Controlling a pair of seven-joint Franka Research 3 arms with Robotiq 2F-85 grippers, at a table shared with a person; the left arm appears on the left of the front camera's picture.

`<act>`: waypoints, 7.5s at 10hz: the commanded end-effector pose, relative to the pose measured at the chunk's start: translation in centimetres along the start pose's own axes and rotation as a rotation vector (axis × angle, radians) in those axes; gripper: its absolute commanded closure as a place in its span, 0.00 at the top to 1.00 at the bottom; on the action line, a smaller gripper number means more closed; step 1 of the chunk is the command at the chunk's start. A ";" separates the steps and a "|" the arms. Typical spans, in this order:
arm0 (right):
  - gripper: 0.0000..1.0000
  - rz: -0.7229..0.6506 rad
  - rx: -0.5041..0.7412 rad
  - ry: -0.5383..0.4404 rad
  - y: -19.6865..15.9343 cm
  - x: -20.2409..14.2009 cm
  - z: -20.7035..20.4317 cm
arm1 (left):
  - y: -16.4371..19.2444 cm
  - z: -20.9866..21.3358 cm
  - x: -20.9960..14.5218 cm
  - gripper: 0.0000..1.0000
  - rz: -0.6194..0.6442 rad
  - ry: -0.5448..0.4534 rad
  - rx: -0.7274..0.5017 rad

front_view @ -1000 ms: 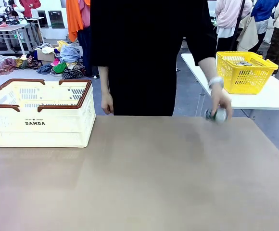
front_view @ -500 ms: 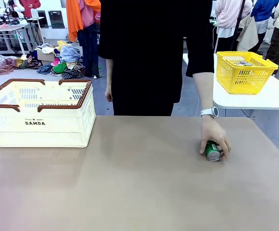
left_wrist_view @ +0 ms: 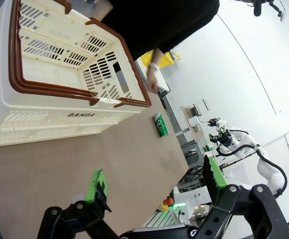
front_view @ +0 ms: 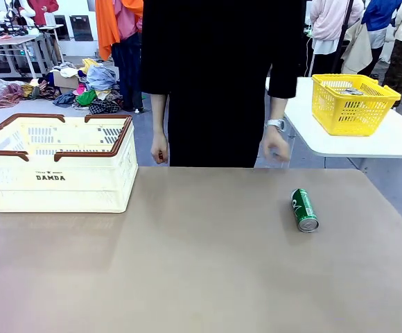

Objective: Place the drinks into the Shopping basket.
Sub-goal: Pick up one drink and place it into the Shopping basket.

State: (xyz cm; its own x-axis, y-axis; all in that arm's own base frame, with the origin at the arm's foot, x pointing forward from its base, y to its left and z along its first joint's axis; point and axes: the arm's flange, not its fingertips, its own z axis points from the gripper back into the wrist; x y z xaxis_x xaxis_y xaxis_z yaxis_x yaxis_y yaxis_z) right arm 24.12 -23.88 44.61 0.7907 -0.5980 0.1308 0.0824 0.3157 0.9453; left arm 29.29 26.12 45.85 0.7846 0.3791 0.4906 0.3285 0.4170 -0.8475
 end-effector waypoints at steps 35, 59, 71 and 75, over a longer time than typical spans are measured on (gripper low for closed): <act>0.00 0.335 -1.066 0.433 -1.5 1.8 -41.4 | -0.2 0.1 0.2 1.00 -0.001 -0.012 -0.019; 0.00 0.495 -0.606 0.668 17.7 -2.9 -29.4 | -0.2 0.1 0.2 1.00 -0.001 -0.012 -0.019; 0.00 0.566 -0.766 0.720 13.7 -28.9 -63.3 | -0.2 0.1 0.2 1.00 -0.001 -0.012 -0.019; 0.00 0.580 -0.770 0.728 12.5 -29.2 -61.4 | -0.2 0.1 0.2 1.00 -0.001 -0.012 -0.019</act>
State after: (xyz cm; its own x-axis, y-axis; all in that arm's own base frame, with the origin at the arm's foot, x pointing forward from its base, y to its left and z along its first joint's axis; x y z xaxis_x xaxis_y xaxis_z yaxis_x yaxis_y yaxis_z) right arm 39.74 43.47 33.16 0.9654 0.2599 0.0236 -0.2515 0.9025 0.3496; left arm 29.37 26.21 45.86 0.7858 0.3798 0.4882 0.3275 0.4140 -0.8493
